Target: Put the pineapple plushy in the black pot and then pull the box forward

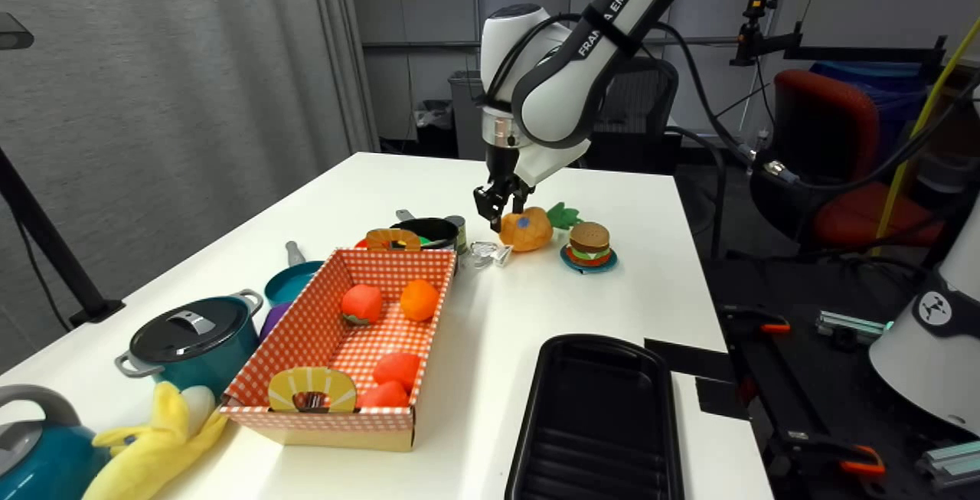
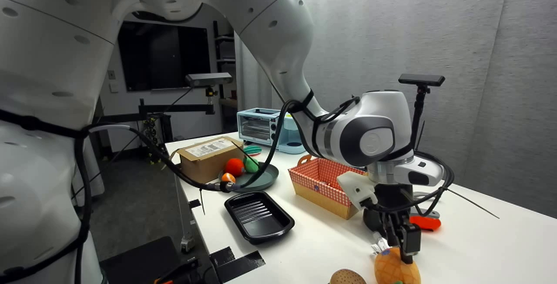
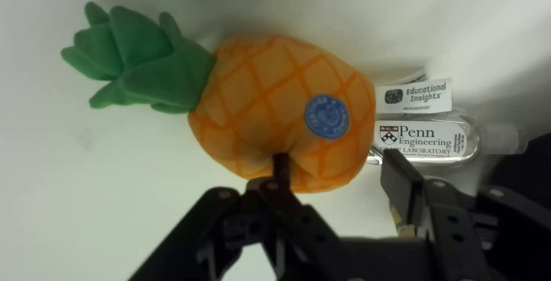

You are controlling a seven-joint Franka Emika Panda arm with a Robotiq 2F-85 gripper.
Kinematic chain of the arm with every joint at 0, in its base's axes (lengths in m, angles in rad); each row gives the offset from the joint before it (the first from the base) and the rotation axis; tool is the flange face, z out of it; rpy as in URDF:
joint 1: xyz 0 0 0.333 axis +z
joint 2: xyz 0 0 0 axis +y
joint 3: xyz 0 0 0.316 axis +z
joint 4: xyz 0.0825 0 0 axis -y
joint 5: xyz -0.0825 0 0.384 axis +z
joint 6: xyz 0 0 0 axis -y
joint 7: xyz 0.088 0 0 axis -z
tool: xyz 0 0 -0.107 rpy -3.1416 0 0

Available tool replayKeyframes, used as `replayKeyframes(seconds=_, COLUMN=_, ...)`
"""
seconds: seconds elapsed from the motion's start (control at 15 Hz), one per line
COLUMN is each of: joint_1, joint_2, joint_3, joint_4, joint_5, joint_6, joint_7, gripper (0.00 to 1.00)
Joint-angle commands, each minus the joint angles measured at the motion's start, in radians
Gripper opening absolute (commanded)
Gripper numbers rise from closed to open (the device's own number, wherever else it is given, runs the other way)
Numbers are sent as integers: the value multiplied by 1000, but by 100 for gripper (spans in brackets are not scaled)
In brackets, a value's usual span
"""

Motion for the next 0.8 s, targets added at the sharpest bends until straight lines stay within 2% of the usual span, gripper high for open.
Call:
replayKeyframes(seconds=0.0, joint_1=-28, joint_2=12, joint_3=25, joint_4=5, joint_5=53, joint_6=23, joint_7=-34, gripper=29)
replayKeyframes(seconds=0.27, joint_1=-31, joint_2=8, joint_3=23, joint_4=2, joint_5=75, joint_6=27, joint_7=-28, gripper=1)
replayKeyframes(seconds=0.4, joint_1=-26, joint_2=4, joint_3=20, joint_4=2, joint_5=73, joint_6=29, joint_7=-22, gripper=0)
replayKeyframes(seconds=0.73, joint_1=42, joint_2=-53, joint_3=2, joint_4=8, joint_5=-4, joint_6=67, joint_7=7, gripper=1)
